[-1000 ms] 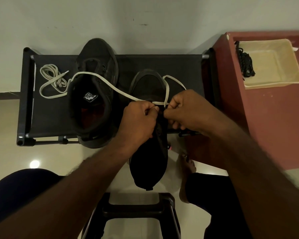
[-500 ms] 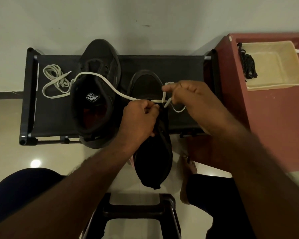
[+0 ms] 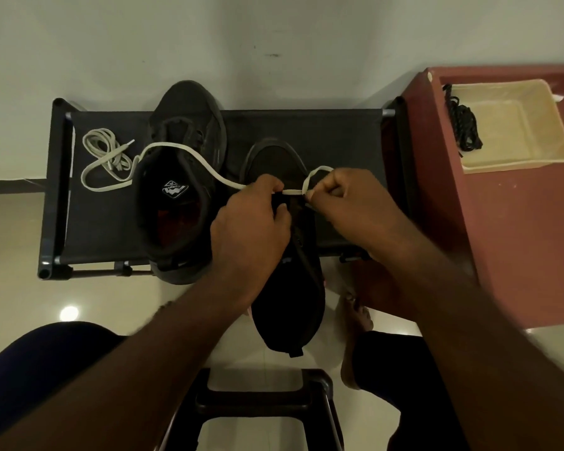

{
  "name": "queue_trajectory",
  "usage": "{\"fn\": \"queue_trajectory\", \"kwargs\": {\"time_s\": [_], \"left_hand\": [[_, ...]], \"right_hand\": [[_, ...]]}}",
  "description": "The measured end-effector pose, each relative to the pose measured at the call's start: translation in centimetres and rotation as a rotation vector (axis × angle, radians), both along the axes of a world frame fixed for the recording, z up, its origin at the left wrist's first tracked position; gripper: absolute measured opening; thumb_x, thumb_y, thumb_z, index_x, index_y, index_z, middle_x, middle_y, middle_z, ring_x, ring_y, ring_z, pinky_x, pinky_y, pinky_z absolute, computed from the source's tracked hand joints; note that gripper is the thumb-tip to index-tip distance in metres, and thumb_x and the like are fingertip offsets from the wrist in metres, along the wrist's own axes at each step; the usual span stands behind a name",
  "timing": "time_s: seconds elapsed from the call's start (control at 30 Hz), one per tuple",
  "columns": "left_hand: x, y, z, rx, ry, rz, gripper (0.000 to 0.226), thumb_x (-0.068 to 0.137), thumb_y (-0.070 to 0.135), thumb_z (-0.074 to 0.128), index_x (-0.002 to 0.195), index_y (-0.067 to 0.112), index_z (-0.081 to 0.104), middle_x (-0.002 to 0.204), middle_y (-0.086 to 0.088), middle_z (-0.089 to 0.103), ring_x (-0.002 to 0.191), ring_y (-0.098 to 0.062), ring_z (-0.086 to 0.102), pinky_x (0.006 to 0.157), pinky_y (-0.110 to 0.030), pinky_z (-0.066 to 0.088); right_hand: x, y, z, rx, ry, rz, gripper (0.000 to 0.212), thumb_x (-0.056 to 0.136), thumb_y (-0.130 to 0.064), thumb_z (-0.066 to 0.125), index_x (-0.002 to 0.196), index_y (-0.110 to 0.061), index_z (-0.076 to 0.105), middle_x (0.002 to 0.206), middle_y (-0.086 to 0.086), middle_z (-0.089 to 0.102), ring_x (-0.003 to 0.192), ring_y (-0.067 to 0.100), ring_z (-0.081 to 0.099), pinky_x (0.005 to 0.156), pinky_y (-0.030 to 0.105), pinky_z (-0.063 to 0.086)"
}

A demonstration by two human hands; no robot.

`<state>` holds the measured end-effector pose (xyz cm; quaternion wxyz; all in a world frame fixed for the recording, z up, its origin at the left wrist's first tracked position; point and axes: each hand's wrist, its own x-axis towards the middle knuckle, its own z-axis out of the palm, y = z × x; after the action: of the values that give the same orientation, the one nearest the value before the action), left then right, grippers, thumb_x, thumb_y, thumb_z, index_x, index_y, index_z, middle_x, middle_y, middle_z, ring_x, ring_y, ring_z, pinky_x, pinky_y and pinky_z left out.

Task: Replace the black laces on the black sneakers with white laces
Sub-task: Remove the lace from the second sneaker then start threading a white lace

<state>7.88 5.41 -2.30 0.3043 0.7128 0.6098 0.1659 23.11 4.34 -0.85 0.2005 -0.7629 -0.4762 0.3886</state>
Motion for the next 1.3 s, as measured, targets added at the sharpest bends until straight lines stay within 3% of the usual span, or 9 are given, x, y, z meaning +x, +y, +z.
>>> {"fn": "queue_trajectory", "kwargs": {"time_s": [0.4, 0.53, 0.67, 0.73, 0.87, 1.03, 1.17, 1.23, 1.3], "left_hand": [[-0.3, 0.6, -1.0, 0.141, 0.207, -0.149, 0.035, 0.097, 0.026, 0.058, 0.131, 0.018, 0.063, 0.124, -0.009, 0.051, 0.115, -0.026, 0.047, 0.086, -0.037, 0.052], [-0.2, 0.7, -0.9, 0.116, 0.255, -0.176, 0.041, 0.1, 0.031, 0.051, 0.139, 0.019, 0.055, 0.128, -0.006, 0.051, 0.12, -0.021, 0.044, 0.093, -0.032, 0.048], [-0.2, 0.9, -0.8, 0.024, 0.256, -0.199, 0.046, 0.099, 0.034, 0.051, 0.14, 0.012, 0.051, 0.136, -0.006, 0.049, 0.128, -0.021, 0.04, 0.1, -0.033, 0.044], [-0.2, 1.0, -0.8, -0.065, 0.218, -0.213, 0.049, 0.096, 0.034, 0.056, 0.137, 0.008, 0.052, 0.14, -0.008, 0.045, 0.132, -0.023, 0.037, 0.105, -0.032, 0.039], [0.1, 0.7, -0.7, -0.166, 0.191, -0.24, 0.056, 0.092, 0.032, 0.058, 0.139, 0.002, 0.048, 0.148, -0.014, 0.037, 0.14, -0.028, 0.027, 0.112, -0.031, 0.028], [0.0, 0.7, -0.6, -0.215, 0.191, -0.257, 0.061, 0.091, 0.031, 0.058, 0.143, 0.002, 0.041, 0.151, -0.014, 0.031, 0.143, -0.028, 0.02, 0.116, -0.032, 0.022], [-0.2, 0.8, -0.7, -0.236, 0.171, -0.257, 0.061, 0.091, 0.033, 0.058, 0.142, 0.004, 0.043, 0.152, -0.014, 0.031, 0.144, -0.029, 0.02, 0.117, -0.033, 0.021], [-0.2, 0.8, -0.9, -0.243, 0.171, -0.256, 0.062, 0.091, 0.035, 0.058, 0.144, 0.005, 0.042, 0.154, -0.012, 0.03, 0.145, -0.027, 0.019, 0.118, -0.034, 0.021], [-0.2, 0.9, -0.9, -0.247, 0.163, -0.255, 0.061, 0.092, 0.037, 0.058, 0.142, 0.007, 0.044, 0.154, -0.011, 0.029, 0.145, -0.027, 0.019, 0.119, -0.036, 0.022]], "right_hand": [[0.4, -0.1, 0.0, 0.189, -0.141, 0.142, 0.015, 0.092, -0.02, 0.063, 0.082, -0.01, 0.068, 0.083, -0.004, 0.062, 0.072, 0.003, 0.058, 0.061, 0.007, 0.041], [0.4, 0.3, 1.8, 0.391, 0.34, -0.182, 0.027, 0.079, -0.02, 0.053, 0.064, 0.002, 0.05, 0.066, 0.011, 0.051, 0.063, 0.009, 0.048, 0.063, 0.02, 0.043], [0.9, 0.3, 3.4, 0.367, 1.058, -0.608, 0.026, 0.083, -0.014, 0.044, 0.057, -0.017, 0.041, 0.06, 0.002, 0.043, 0.06, 0.016, 0.05, 0.057, 0.031, 0.053], [1.3, 0.4, 3.1, 0.193, 0.84, -0.66, 0.025, 0.091, -0.014, 0.047, 0.066, -0.015, 0.045, 0.06, 0.001, 0.043, 0.049, 0.011, 0.04, 0.041, 0.023, 0.034], [1.2, 0.0, -0.1, 0.03, -0.1, -0.074, 0.016, 0.091, -0.024, 0.064, 0.083, -0.011, 0.059, 0.073, 0.0, 0.058, 0.063, 0.007, 0.054, 0.054, 0.026, 0.04], [0.7, -0.2, -1.3, 0.014, -0.159, 0.222, 0.022, 0.095, -0.035, 0.065, 0.086, -0.015, 0.067, 0.065, -0.01, 0.055, 0.057, 0.001, 0.051, 0.055, 0.021, 0.035], [0.6, 0.3, 0.8, 0.282, 0.062, 0.114, 0.027, 0.097, -0.023, 0.062, 0.079, -0.002, 0.066, 0.081, 0.002, 0.066, 0.074, 0.006, 0.059, 0.067, 0.018, 0.043], [0.4, 0.4, 1.9, 0.374, 0.356, -0.038, 0.026, 0.094, -0.017, 0.058, 0.07, -0.007, 0.064, 0.098, 0.001, 0.069, 0.099, 0.008, 0.063, 0.087, 0.019, 0.045], [0.5, 0.5, 2.8, 0.4, 0.781, -0.232, 0.038, 0.092, -0.011, 0.05, 0.057, -0.021, 0.061, 0.077, 0.001, 0.067, 0.087, 0.02, 0.069, 0.094, 0.035, 0.051]]}}
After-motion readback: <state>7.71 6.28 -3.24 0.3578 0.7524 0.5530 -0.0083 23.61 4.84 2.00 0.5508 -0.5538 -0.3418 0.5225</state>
